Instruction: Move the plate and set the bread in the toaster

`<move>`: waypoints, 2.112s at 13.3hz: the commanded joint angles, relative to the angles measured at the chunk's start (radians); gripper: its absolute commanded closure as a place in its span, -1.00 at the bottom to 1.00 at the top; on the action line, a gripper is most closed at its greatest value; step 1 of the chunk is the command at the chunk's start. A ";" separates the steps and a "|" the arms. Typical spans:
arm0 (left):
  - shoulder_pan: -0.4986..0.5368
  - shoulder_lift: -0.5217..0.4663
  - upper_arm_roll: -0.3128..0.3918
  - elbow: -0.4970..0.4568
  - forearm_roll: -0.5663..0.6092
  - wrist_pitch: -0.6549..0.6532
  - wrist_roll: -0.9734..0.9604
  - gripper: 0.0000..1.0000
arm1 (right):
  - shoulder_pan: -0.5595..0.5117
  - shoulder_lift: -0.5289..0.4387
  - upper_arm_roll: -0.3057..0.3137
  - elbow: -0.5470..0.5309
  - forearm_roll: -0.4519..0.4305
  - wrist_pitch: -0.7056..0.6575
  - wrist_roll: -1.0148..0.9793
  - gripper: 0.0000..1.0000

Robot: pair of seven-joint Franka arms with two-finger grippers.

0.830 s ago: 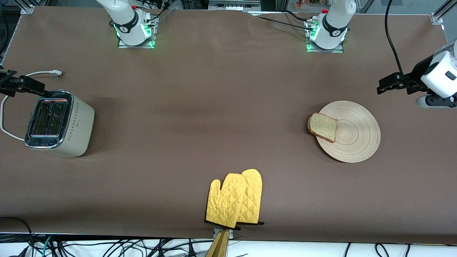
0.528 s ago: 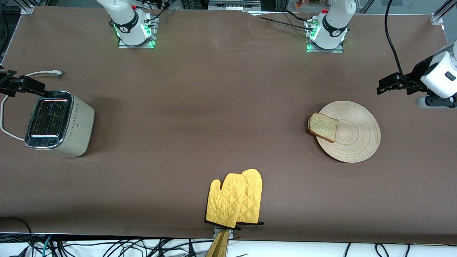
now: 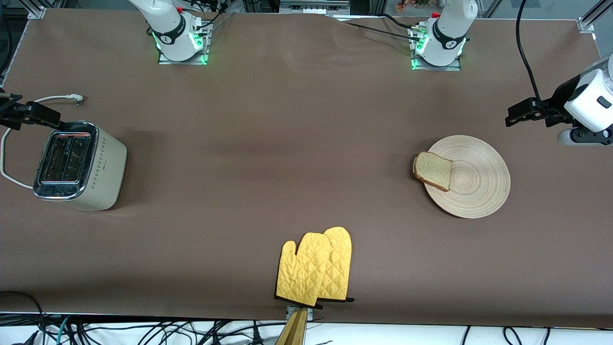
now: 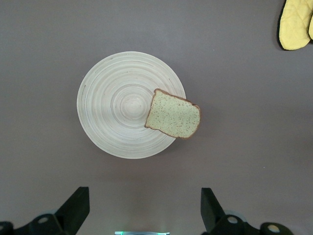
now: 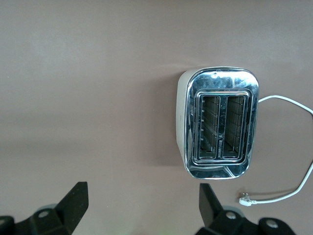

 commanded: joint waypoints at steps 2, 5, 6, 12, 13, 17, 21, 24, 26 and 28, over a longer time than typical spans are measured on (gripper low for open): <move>-0.003 0.015 0.001 0.032 -0.016 -0.027 -0.009 -1.00 | -0.010 0.005 0.005 0.013 0.018 -0.002 -0.013 -1.00; -0.003 0.013 0.001 0.033 -0.016 -0.027 -0.010 -1.00 | -0.012 0.007 0.005 0.013 0.018 0.000 -0.013 -1.00; -0.003 0.013 0.001 0.033 -0.016 -0.027 -0.010 -1.00 | -0.012 0.007 0.005 0.013 0.018 0.003 -0.013 -1.00; -0.003 0.015 0.001 0.032 -0.016 -0.027 -0.010 -1.00 | -0.012 0.010 0.005 0.013 0.019 0.018 -0.013 -1.00; -0.003 0.016 0.001 0.032 -0.017 -0.027 -0.010 -1.00 | -0.012 0.011 0.004 0.015 0.019 0.020 -0.014 -1.00; -0.003 0.018 0.001 0.030 -0.019 -0.025 -0.010 -1.00 | -0.012 0.019 0.005 0.032 0.019 0.017 -0.014 -1.00; -0.003 0.018 0.001 0.032 -0.017 -0.024 -0.010 -1.00 | -0.012 0.020 0.005 0.032 0.019 0.017 -0.014 -1.00; -0.003 0.018 0.001 0.030 -0.019 -0.022 -0.010 -1.00 | -0.012 0.020 0.005 0.032 0.019 0.018 -0.014 -1.00; -0.003 0.018 0.001 0.030 -0.019 -0.024 -0.010 -1.00 | -0.012 0.020 0.005 0.033 0.019 0.018 -0.014 -1.00; -0.003 0.018 0.001 0.030 -0.019 -0.024 -0.010 -1.00 | -0.012 0.020 0.005 0.033 0.019 0.018 -0.014 -1.00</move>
